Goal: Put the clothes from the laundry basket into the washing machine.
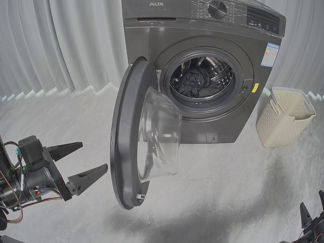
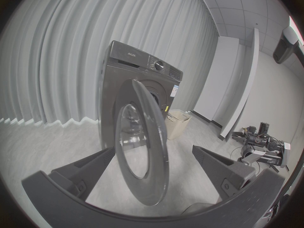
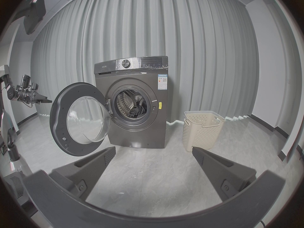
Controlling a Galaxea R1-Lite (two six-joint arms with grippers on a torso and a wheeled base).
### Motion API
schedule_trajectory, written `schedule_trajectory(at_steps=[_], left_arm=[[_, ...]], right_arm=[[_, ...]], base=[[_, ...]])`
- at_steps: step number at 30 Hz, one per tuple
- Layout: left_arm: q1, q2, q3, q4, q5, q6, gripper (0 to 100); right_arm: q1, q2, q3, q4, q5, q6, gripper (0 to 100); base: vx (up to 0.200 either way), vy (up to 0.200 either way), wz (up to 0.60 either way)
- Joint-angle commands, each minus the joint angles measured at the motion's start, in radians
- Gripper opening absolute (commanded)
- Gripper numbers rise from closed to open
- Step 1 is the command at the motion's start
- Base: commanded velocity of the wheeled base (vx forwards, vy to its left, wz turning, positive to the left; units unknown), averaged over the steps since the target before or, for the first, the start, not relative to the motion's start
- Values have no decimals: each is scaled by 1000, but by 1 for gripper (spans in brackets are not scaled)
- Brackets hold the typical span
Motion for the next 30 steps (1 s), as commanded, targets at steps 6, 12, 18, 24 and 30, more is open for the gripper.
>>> schedule_trajectory(at_steps=[6, 12, 18, 24, 30], left_arm=[[73, 68, -2, -2, 2, 7, 100], [66, 180, -38, -17, 2, 8, 100], [38, 308, -85, -120, 1, 5, 100], [-43, 410, -148, -203, 30, 1, 100], [-132, 504, -248, -207, 79, -10, 100]], right_arm=[[1, -16, 18, 0, 0, -1, 100], [1, -16, 18, 0, 0, 1, 100], [1, -16, 18, 0, 0, 1, 100], [1, -16, 18, 0, 0, -1, 100], [1, -16, 18, 0, 0, -1, 100]], base=[[0, 0, 0], [0, 0, 0], [0, 0, 0], [0, 0, 0], [0, 0, 0]])
